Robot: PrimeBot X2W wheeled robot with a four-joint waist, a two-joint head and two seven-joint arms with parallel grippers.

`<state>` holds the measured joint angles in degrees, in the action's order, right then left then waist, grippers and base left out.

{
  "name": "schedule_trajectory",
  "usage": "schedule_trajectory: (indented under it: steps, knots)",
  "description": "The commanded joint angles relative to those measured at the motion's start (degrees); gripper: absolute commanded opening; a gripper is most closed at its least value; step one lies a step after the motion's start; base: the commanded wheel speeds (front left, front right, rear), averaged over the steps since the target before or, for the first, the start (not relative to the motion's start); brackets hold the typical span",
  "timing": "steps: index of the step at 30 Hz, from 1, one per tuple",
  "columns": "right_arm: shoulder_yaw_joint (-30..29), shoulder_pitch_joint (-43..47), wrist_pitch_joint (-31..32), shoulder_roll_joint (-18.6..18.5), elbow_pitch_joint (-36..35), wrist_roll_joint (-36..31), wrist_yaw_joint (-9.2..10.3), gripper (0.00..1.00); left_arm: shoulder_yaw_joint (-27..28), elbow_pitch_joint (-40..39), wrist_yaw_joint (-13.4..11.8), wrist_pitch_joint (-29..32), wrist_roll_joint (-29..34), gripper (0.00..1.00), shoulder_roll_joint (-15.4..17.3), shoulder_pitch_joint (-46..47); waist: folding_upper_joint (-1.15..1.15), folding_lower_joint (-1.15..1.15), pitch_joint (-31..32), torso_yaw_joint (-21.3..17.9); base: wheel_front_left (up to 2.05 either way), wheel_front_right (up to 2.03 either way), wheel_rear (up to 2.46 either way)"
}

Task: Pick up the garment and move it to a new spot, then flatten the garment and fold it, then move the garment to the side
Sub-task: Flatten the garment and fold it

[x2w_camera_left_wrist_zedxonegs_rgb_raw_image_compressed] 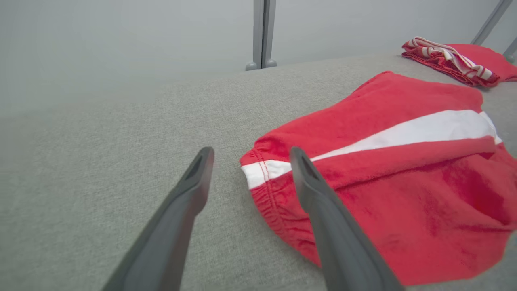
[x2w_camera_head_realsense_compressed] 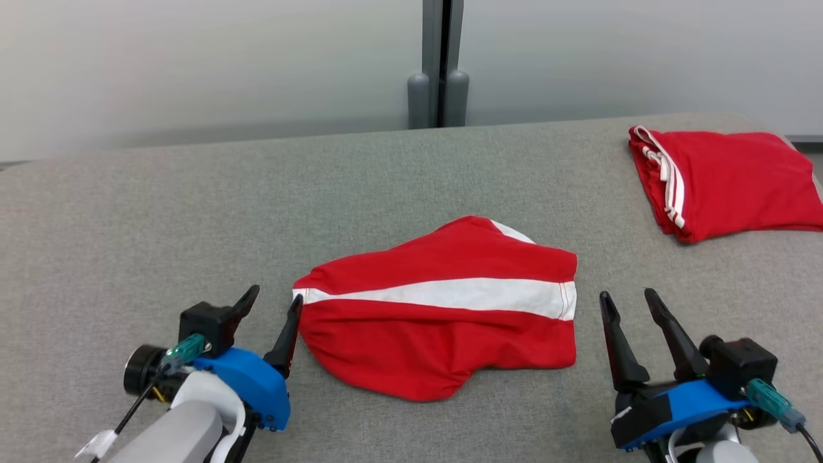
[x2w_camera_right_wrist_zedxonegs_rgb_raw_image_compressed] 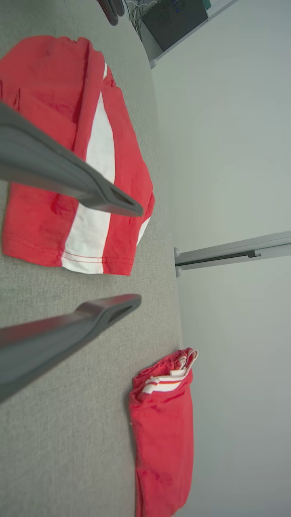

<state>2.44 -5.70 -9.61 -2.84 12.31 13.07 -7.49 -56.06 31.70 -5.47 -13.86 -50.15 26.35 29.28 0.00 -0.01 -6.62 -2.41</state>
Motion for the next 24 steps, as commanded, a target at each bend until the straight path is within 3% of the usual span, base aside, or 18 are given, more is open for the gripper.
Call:
schedule_trajectory:
  steps: [1,10,16,24]
  knots:
    - [-0.7,1.1,0.2,-0.1,-0.4,-0.4,0.0,1.0,1.9,-1.0,-0.9,-0.8,-0.6,1.0,-0.1,-1.8,0.0,0.01,0.8,0.3,0.0,0.0,0.0]
    - [-3.0,3.4,1.6,-0.1,-2.4,-0.9,0.0,1.0,17.7,-12.4,-5.6,-1.3,4.8,1.0,-0.5,-13.9,0.0,0.01,4.0,3.3,0.0,0.0,0.0]
    - [-3.7,4.8,2.2,-0.1,-3.1,-0.5,0.0,1.0,24.5,-15.7,-5.5,-1.4,8.9,1.0,-0.7,-19.8,0.0,0.01,5.8,4.5,0.0,0.0,0.0]
    - [-4.7,6.3,2.7,-0.1,-3.4,0.1,0.0,1.0,33.3,-20.8,-3.0,-1.4,15.3,1.0,-2.3,-24.4,0.0,0.01,7.1,5.2,0.0,0.0,0.0]
